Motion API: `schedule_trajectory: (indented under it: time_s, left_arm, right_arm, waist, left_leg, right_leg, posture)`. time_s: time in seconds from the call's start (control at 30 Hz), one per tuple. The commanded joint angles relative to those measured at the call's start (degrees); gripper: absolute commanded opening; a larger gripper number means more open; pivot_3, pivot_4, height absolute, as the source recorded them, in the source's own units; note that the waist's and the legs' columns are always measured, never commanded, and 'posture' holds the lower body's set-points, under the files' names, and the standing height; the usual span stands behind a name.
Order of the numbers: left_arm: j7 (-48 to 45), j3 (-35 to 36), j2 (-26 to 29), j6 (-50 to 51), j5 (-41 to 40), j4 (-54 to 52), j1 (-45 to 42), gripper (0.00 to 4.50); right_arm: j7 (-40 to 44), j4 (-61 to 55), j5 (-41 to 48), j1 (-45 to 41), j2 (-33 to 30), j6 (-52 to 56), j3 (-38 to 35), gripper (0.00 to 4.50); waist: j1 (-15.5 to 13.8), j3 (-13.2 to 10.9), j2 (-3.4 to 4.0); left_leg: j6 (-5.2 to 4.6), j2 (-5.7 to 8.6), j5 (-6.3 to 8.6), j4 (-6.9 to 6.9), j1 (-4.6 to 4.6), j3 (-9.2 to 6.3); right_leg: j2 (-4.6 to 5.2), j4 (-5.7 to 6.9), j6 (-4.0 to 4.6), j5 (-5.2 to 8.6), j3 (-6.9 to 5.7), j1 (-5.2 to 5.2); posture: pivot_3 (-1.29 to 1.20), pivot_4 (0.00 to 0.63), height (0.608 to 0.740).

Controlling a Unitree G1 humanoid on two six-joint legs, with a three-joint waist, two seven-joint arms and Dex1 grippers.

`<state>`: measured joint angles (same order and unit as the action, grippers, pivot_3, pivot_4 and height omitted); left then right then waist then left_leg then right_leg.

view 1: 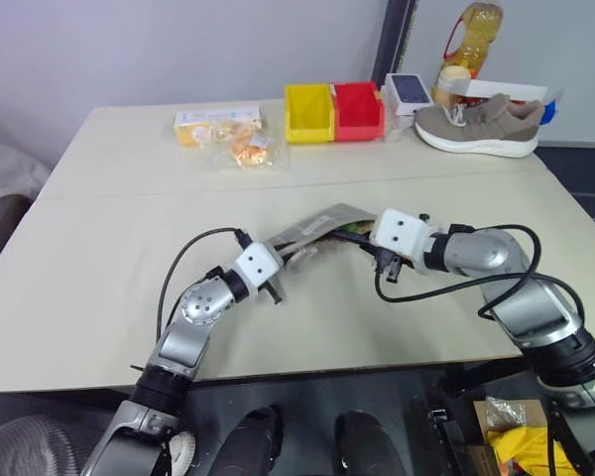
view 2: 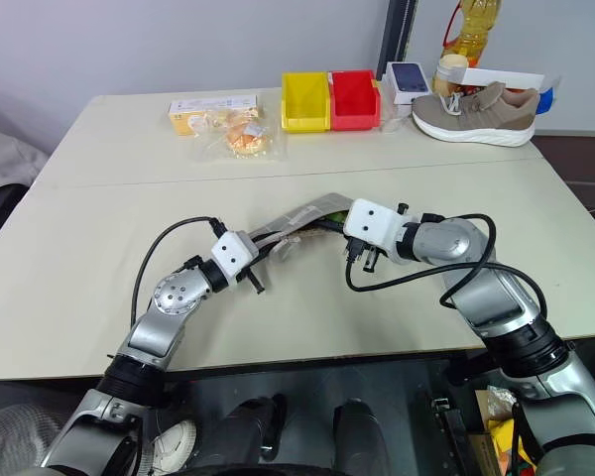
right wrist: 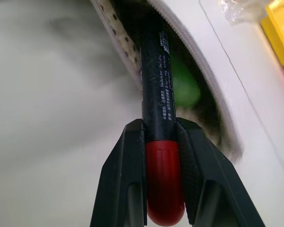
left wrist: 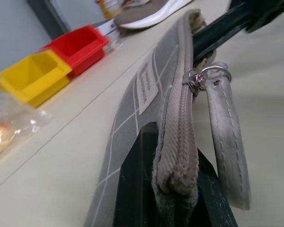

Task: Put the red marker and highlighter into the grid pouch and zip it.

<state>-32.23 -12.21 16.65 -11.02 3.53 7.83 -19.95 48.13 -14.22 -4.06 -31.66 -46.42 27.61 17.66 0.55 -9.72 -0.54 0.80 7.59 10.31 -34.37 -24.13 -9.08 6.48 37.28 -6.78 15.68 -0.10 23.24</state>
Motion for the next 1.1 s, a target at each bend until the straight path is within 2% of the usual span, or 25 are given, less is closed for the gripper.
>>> schedule_trajectory:
  time_s: [0.03,0.3,0.5,0.57,0.87,1.0,1.1]
  left_arm:
    - [-2.11,-0.51,0.42,-2.3,-1.36,-2.62,-0.37,0.0]
    - [-6.99,-0.93,1.89,-2.6,-3.06,-3.68,0.09,0.0]
    - [-7.09,0.15,2.33,-1.87,-3.37,-3.47,0.06,0.0]
    - [-6.34,1.2,2.17,-0.8,-3.9,-3.15,-0.19,0.0]
    - [-3.66,6.08,-0.46,6.93,-9.57,-0.54,-4.52,0.0]
    - [-4.22,6.35,-2.06,12.66,-12.0,0.64,-7.42,0.0]
    - [-5.07,6.65,-4.16,21.39,-15.87,1.58,-10.96,0.0]
  right_arm:
    - [2.66,-1.13,-4.41,-2.69,-1.49,-5.84,2.57,0.37]
    - [5.7,-0.06,-8.67,-4.39,0.97,-10.55,5.11,0.37]
    - [5.15,-0.37,-9.42,-3.73,1.96,-10.22,2.72,3.38]
    - [4.72,-1.62,-6.74,-3.11,2.29,-8.21,-1.03,4.35]
    - [7.36,-11.53,16.23,2.2,3.51,10.31,-22.1,4.35]
    - [6.28,-15.54,22.33,7.16,4.41,16.15,-23.08,4.35]
    - [-0.57,-15.0,23.46,8.32,10.99,19.74,-20.44,4.35]
  waist:
    - [0.01,0.0,0.0]
    - [0.08,0.0,0.0]
    - [0.01,0.0,0.0]
    - [0.0,0.0,0.0]
    - [-0.14,0.0,-0.01]
    - [-0.29,0.0,-0.02]
    - [0.09,-0.01,-0.02]
  left_leg:
    - [0.0,0.0,0.0,0.0,0.0,0.0]
    - [0.0,-0.01,0.0,0.02,0.0,-0.01]
    - [0.0,-0.01,0.0,0.02,0.0,-0.01]
    - [0.0,0.0,0.0,0.02,0.0,-0.01]
    - [0.0,0.0,0.0,0.01,-0.02,-0.06]
    - [-0.03,0.0,0.02,-0.04,-0.04,-0.07]
    - [-0.03,-0.02,0.02,-0.08,-0.04,-0.09]
  right_leg:
    - [0.0,0.0,0.0,0.0,0.0,0.0]
    - [-0.02,0.0,0.0,0.0,0.0,0.02]
    - [-0.01,0.0,0.0,0.0,0.0,0.01]
    - [-0.02,0.0,0.0,0.0,0.0,0.01]
    - [0.0,0.0,0.0,0.0,0.0,0.0]
    - [0.01,-0.01,0.0,0.0,-0.03,-0.03]
    - [0.01,0.01,0.0,-0.01,-0.03,-0.02]
  posture:
    - [0.0,0.15,0.74]
    - [0.0,0.15,0.74]
    - [0.0,0.15,0.74]
    - [0.0,0.15,0.74]
    - [0.0,0.15,0.74]
    - [0.0,0.15,0.74]
    - [0.0,0.15,0.74]
